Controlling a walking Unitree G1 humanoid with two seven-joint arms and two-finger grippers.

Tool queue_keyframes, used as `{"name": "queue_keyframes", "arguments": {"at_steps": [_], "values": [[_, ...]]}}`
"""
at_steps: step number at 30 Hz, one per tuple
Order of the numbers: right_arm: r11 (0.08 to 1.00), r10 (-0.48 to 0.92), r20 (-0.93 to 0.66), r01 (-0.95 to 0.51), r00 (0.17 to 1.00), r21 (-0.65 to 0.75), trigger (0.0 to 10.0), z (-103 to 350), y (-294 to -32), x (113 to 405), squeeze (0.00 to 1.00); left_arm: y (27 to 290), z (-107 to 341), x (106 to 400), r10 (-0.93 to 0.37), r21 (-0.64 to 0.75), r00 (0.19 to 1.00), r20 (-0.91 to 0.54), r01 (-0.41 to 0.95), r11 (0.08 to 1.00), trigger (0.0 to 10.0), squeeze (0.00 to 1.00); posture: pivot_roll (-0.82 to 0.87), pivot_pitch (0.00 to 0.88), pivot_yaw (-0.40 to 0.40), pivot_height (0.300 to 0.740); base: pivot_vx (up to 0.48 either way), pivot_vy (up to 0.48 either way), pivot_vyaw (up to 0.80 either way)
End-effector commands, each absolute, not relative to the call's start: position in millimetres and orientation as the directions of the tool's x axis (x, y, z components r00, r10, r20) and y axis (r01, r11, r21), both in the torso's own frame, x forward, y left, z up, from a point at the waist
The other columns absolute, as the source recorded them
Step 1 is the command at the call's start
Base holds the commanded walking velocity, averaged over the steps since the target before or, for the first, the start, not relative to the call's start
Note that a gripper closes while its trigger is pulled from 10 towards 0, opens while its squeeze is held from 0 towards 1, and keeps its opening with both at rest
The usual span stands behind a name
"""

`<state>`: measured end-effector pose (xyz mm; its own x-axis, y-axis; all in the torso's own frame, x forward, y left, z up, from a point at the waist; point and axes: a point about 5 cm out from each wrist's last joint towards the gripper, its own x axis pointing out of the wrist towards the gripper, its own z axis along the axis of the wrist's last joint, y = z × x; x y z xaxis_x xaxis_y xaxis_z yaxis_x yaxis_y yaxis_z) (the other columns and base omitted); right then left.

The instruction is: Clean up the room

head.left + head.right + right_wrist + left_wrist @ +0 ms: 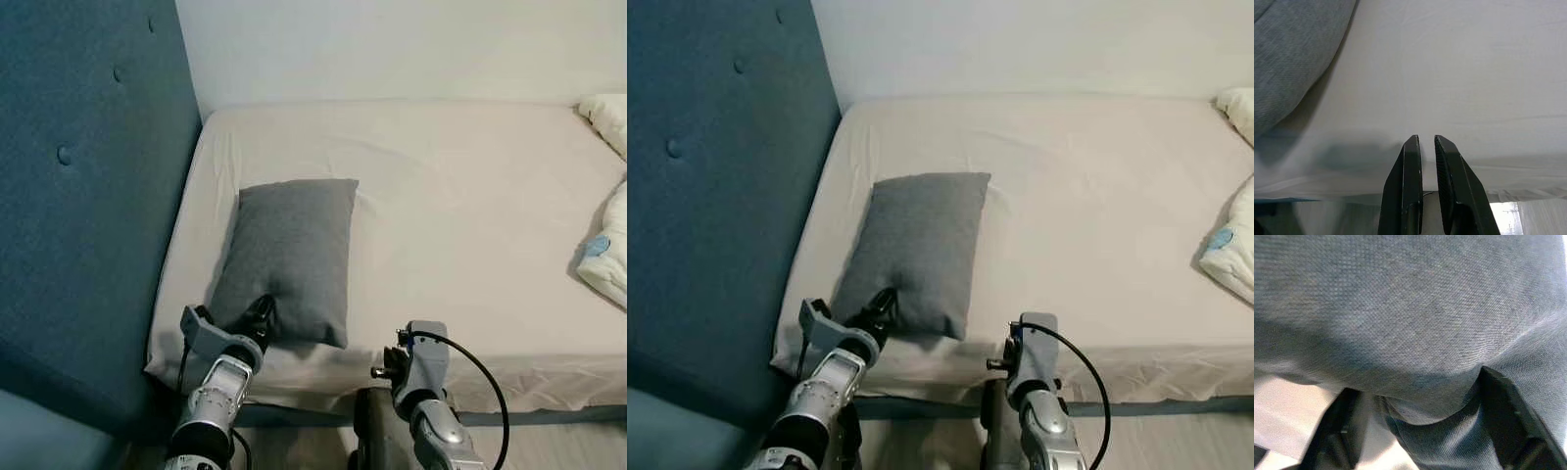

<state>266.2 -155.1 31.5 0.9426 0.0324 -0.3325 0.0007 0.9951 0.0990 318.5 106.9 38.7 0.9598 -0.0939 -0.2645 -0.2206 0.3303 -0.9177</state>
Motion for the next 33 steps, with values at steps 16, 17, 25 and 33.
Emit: {"name": "queue_keyframes", "arguments": {"at_steps": [16,17,25,33], "values": [[0.992,0.026,-0.348,0.018,0.937,0.121,10.0,27,-154,267,0.0,36,81,334,-0.211,-0.957,0.973,-0.09,-0.026,0.29,0.0,0.0,-0.06,0.266,-0.029,0.585,0.0,0.0,0.0],[0.992,0.024,-0.342,0.019,0.939,0.124,10.0,29,-154,268,0.0,36,88,337,-0.223,-0.957,0.974,-0.05,0.017,0.291,0.0,0.0,-0.06,0.265,-0.031,0.585,0.0,0.0,0.0],[0.991,0.021,-0.327,0.023,0.945,0.128,10.0,31,-155,270,0.0,24,121,350,-0.331,-0.861,0.937,0.115,0.26,0.437,0.0,0.0,-0.06,0.267,-0.034,0.585,0.0,0.0,0.0],[0.991,0.013,-0.318,0.03,0.948,0.13,10.0,32,-156,272,0.0,49,146,370,-0.229,-0.653,0.963,0.142,0.265,0.71,0.0,0.0,-0.06,0.269,-0.028,0.585,0.0,0.0,0.0]]}}
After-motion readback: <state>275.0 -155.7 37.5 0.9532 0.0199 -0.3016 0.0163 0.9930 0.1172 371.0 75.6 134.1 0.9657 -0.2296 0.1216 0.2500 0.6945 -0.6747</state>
